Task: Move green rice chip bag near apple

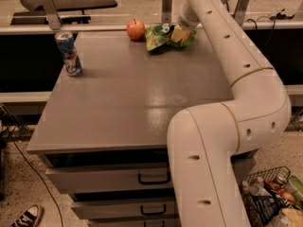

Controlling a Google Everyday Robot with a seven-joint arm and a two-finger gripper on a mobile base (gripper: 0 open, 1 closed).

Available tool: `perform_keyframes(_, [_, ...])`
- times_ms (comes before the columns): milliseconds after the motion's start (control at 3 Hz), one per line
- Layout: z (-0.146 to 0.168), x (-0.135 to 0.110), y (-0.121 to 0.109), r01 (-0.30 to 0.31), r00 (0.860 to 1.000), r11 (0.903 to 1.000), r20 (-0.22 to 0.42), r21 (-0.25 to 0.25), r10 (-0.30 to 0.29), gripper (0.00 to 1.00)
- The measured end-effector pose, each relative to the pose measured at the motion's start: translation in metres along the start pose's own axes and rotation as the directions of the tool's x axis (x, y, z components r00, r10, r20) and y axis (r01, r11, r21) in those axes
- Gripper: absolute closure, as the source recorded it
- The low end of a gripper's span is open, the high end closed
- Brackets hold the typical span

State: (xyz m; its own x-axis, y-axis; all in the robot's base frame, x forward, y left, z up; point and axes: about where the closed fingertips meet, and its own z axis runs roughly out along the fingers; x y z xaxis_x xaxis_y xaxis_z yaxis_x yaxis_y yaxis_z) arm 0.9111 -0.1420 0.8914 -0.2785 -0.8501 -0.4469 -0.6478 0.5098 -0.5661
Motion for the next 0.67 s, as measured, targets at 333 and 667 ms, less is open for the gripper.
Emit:
perform_keyframes(333, [0.0007,-0.0014,0.0017,0.002,1.000,1.0000,0.004,-0.007,-0.002,0.00])
perform_keyframes(667, [-0.0054,-0.0033,-0.0020,0.002,1.000,1.0000,0.023,-0.004,-0.002,0.00])
